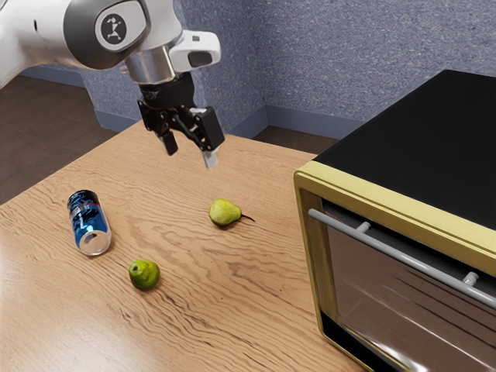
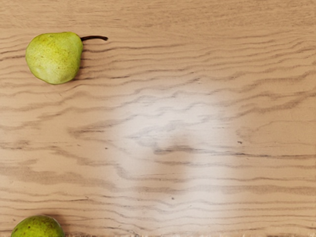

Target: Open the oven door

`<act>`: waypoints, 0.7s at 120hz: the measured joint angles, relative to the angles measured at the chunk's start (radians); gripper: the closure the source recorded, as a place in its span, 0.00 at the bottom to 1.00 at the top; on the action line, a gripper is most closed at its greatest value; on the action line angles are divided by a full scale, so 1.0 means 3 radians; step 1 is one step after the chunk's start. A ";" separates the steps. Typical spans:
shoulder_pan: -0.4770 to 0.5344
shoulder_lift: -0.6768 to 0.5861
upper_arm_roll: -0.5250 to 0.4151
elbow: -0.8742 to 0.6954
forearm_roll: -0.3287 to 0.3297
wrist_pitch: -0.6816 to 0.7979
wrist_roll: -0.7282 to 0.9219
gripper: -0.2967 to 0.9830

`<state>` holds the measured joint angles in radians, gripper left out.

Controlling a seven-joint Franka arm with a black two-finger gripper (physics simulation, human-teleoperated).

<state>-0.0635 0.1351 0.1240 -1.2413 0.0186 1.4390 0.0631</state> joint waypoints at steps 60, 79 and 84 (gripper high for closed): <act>-0.0082 -0.1254 -0.1958 -0.0217 -0.0047 -0.0121 0.1761 0.24; -0.0159 -0.1183 -0.2133 -0.0394 -0.0095 0.0205 0.2515 0.23; -0.0160 -0.1120 -0.2136 -0.0394 -0.0101 0.0282 0.2686 0.23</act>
<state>-0.1114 -0.2009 -0.5169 -1.3594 -0.0116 1.5235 0.8690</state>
